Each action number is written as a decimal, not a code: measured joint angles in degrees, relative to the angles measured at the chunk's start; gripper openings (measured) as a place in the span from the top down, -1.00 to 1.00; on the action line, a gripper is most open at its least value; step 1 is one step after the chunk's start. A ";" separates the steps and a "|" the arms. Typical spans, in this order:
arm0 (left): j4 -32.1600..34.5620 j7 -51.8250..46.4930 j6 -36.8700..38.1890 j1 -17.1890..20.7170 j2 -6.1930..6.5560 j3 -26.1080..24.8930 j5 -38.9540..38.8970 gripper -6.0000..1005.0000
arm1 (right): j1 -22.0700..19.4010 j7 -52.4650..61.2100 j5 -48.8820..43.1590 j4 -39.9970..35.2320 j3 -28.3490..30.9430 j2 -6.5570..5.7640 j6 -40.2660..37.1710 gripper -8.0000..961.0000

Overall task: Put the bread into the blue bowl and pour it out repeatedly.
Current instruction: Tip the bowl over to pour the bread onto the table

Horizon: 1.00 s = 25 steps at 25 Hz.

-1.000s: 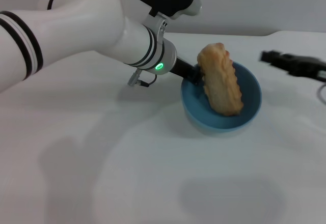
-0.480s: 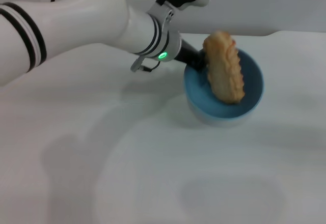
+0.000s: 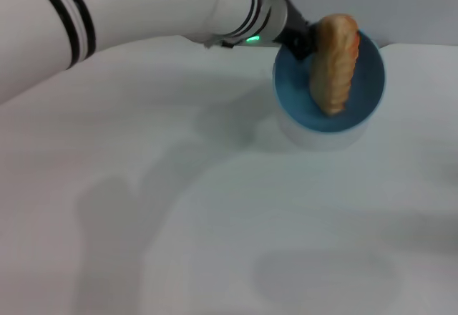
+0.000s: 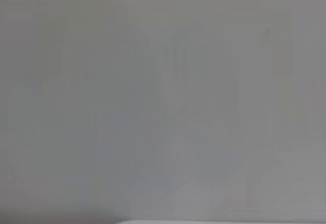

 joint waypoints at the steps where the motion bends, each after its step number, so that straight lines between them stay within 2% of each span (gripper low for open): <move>1: 0.04 -0.06 -0.72 -0.54 -0.14 0.58 1.64 0.99 | 0.00 -1.60 1.96 1.19 0.07 0.01 -0.17 0.22; 4: -0.23 -0.40 -2.00 -2.39 -0.20 2.91 4.01 0.99 | -0.29 -4.30 6.44 3.36 0.14 0.02 -1.00 0.22; 9: -0.25 -0.58 -2.56 -3.54 -0.26 3.47 5.64 0.99 | -0.78 -4.72 7.49 4.11 0.74 -0.06 -0.92 0.22; 13: -0.41 -0.45 -3.86 -3.67 -0.27 3.38 5.68 0.99 | -0.54 -4.44 7.90 5.45 4.92 -0.06 -0.43 0.22; 15: -0.41 -0.58 -3.91 -3.59 -0.26 3.25 5.68 0.99 | -0.03 -1.87 8.70 6.98 7.98 -0.26 0.57 0.22; 18: -0.45 -1.05 -3.96 -3.17 -0.22 2.96 5.44 0.99 | 0.53 4.88 8.65 7.48 8.78 -0.43 4.16 0.22; 20: -0.52 -2.75 -4.27 -2.56 -0.17 2.87 5.12 0.99 | 0.95 9.31 6.44 7.26 7.42 -0.50 6.09 0.22; 21: -0.52 -2.75 -4.27 -2.56 -0.17 2.87 5.12 0.99 | 1.54 14.36 1.67 6.33 5.56 -0.64 7.06 0.22; 22: -0.52 -4.07 -4.47 -2.29 -0.08 2.81 5.12 0.99 | 1.54 14.36 1.67 6.33 5.56 -0.64 7.06 0.22; 25: -0.58 -6.65 -4.84 -1.57 0.04 2.06 5.12 0.99 | 2.43 26.32 -8.26 2.91 2.51 -1.05 8.15 0.22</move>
